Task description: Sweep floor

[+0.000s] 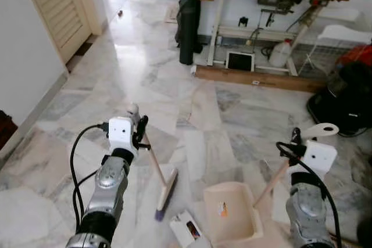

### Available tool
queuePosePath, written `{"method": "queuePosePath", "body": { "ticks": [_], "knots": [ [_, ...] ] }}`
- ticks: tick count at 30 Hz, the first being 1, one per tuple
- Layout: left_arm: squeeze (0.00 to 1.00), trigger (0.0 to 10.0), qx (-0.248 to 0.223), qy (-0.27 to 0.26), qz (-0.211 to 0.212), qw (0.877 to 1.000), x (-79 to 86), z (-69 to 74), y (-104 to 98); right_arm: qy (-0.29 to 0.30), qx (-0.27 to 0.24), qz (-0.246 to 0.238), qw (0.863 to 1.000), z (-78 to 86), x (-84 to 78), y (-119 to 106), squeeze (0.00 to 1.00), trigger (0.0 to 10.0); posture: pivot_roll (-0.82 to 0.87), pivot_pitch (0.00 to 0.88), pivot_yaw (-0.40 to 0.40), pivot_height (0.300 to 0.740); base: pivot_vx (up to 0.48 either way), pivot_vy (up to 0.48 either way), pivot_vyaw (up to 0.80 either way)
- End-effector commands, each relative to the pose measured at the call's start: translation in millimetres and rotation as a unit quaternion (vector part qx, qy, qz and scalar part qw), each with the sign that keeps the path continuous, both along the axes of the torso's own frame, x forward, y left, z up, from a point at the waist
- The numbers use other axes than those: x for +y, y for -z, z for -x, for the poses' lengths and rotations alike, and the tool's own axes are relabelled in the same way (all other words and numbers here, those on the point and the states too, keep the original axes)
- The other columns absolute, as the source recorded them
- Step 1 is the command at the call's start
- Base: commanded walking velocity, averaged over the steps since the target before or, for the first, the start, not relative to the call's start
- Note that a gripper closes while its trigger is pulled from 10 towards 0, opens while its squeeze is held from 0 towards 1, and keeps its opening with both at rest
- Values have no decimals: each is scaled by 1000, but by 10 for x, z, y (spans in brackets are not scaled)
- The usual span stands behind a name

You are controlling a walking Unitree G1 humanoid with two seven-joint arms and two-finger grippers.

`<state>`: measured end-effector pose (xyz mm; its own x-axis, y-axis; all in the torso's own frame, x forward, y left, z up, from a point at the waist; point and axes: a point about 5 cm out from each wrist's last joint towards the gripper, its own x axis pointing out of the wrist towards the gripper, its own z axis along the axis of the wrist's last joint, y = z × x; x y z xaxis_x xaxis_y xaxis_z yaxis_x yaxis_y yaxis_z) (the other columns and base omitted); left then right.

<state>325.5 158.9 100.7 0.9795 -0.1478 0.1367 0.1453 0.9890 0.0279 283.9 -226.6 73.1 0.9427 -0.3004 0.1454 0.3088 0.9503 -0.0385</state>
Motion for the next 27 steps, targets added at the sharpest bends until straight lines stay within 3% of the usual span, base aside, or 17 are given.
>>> {"method": "queuePosePath", "body": {
  "ticks": [1,27],
  "knots": [
    [0,10000,-8,0,-10,1000,31,-7,-47,1,-11,1,1000,-7,-9,-34,0,10000,148,68,-33,740,0,0,0],
    [0,10000,9,29,-19,999,38,14,-57,46,54,13,997,151,-79,280,0,10000,166,90,-13,740,0,0,0]
  ]
}}
